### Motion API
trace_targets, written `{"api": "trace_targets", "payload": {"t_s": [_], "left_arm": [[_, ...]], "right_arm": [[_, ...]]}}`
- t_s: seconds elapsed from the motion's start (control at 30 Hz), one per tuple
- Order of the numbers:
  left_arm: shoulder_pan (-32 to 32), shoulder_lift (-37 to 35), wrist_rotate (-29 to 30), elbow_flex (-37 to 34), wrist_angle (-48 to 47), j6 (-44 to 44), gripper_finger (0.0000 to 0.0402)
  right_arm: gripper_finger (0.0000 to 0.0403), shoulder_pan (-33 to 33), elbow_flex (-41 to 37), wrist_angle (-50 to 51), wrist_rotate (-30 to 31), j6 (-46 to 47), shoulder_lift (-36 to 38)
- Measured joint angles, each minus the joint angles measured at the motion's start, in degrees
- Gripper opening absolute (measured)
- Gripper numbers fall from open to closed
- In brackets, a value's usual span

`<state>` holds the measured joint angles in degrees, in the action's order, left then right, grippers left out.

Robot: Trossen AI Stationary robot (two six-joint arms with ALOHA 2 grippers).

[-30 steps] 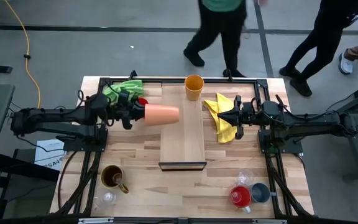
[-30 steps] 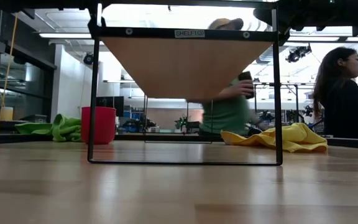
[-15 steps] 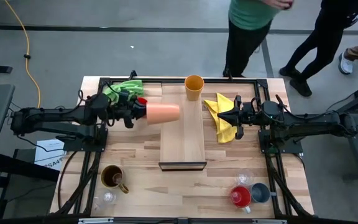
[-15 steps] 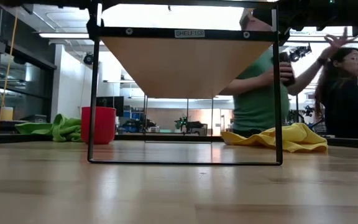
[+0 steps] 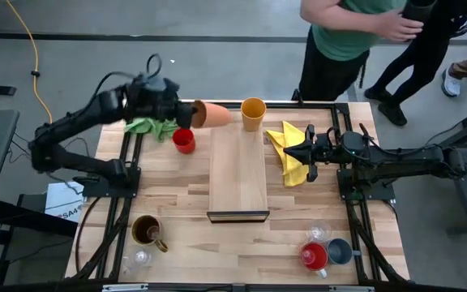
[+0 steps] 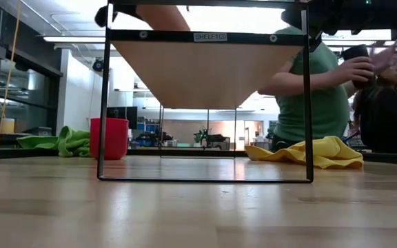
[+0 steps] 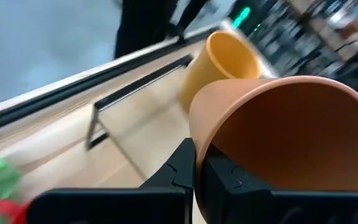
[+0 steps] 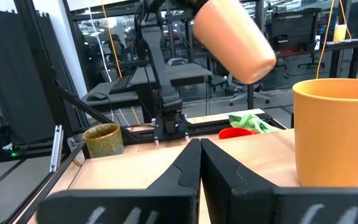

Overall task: Stack small to large cups/mugs on shelf
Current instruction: Put the orange cup on the shelf

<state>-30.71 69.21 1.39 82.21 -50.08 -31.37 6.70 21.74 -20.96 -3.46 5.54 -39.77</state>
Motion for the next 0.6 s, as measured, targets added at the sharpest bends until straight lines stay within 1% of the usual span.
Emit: {"api": "trace_targets", "payload": {"t_s": [0.17, 0.3, 0.47, 0.6], "left_arm": [[-2.46, 11.44, -1.36, 13.93, -13.46, 4.68, 0.0000], [-3.18, 19.31, -1.18, 22.41, -21.21, 6.56, 0.0000], [-3.14, 26.71, -0.42, 29.18, -24.86, 7.16, 0.0000], [-3.16, 30.52, -0.31, 31.91, -27.05, 7.14, 0.0000]], "right_arm": [[0.0000, 0.01, 0.00, 1.32, 0.00, 0.02, -0.01], [0.0000, 0.01, 0.00, 1.87, 0.00, 0.02, -0.01], [0.0000, 0.01, 0.00, 1.87, 0.00, 0.13, 0.00], [0.0000, 0.00, 0.00, 1.87, 0.00, 1.06, 0.00]]}}
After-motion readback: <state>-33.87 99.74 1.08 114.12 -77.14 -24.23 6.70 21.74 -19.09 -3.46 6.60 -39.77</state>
